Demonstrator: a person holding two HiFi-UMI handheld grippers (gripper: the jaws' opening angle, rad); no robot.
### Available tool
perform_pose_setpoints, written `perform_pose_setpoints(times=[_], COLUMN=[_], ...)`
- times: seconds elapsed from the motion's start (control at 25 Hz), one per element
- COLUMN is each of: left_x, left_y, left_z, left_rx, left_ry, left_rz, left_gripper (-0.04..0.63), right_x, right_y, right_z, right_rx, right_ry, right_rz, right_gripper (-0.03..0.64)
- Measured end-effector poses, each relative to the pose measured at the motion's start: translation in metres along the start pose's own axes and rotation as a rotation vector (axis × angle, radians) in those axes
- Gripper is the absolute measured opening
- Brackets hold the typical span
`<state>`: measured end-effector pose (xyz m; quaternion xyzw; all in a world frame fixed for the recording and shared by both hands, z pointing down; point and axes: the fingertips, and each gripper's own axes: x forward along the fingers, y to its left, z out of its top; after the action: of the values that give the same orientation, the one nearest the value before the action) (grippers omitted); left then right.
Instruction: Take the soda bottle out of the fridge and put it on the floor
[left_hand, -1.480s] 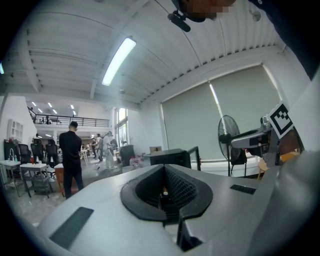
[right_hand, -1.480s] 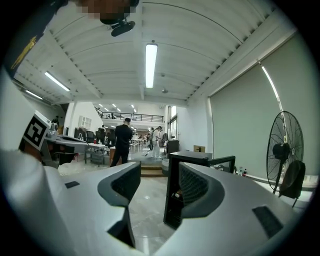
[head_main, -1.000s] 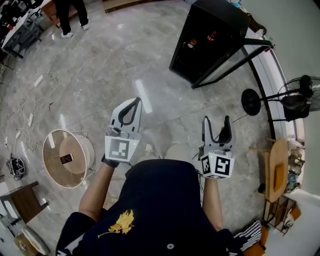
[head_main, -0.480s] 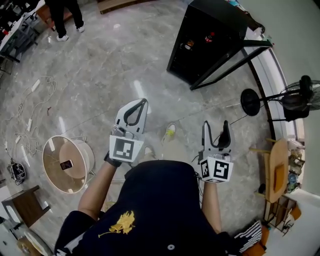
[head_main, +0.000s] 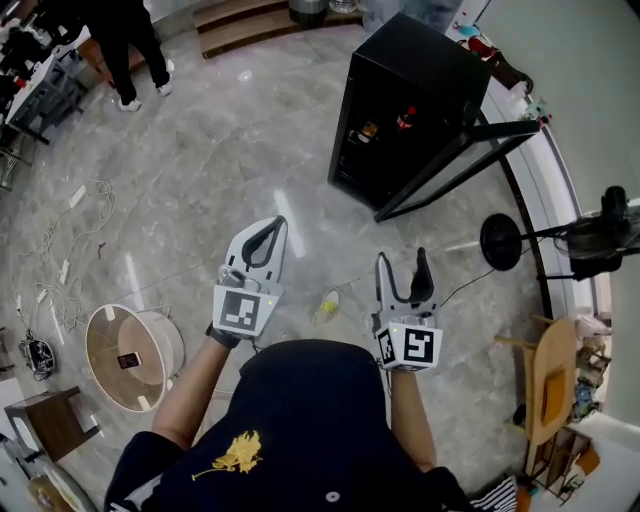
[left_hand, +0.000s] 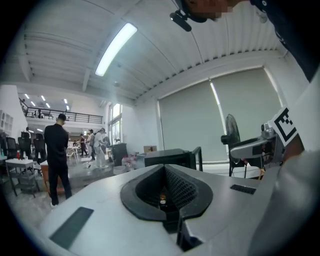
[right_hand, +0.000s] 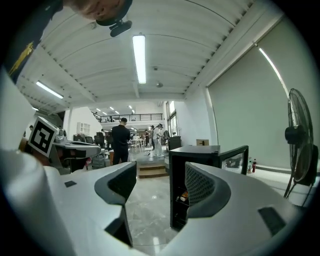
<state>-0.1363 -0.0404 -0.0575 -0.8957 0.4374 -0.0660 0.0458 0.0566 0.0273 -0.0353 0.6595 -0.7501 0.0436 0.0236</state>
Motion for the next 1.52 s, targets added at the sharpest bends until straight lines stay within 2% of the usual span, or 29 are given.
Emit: perform_pose_setpoints(times=[0.2, 0.4, 0.64, 0.88, 1.04, 1.24, 1.52], left_x=[0.049, 0.085, 0.107, 0.142, 0.176, 0.213, 0.24], left_y=[-0.008, -0.008, 0.011, 0.031, 0.044, 0.065, 0.084], left_z=[-0.006, -0.004, -0.009, -0.026, -0.041, -0.053, -0.079], left_rx=[-0.012, 0.009, 0.01, 0.048, 0.019, 0.023, -0.003], left_ry=[0.069, 0.056, 0.05, 0.025, -0.003, 0.003, -0.029], left_rz=[0.03, 0.049, 0.069, 0.011, -0.018, -0.044, -0.089], left_gripper=[0.017, 0.017, 0.017, 0.017, 0.017, 0.017, 0.017], right_x=[0.037, 0.07, 0.115, 0.169, 0.213, 0.276, 0.348], right_y=[-0.039, -0.071, -0.075, -0.081, -0.093, -0.109, -0.143], right_z=[-0.01, -0.023, -0.029, -0.04, -0.049, -0.065, -0.099], right_rx=[0.07, 0.056, 0.051, 0.066, 0.06, 0.053, 0.046], right_ry=[0.028, 0.054, 0.05, 0.036, 0.063, 0.115, 0.179], right_rz=[0.03, 0.038, 0.036, -0.025, -0.066, -0.099, -0.229], right_gripper=[0.273, 0.273, 0.273, 0.272, 0.27, 0.267, 0.267])
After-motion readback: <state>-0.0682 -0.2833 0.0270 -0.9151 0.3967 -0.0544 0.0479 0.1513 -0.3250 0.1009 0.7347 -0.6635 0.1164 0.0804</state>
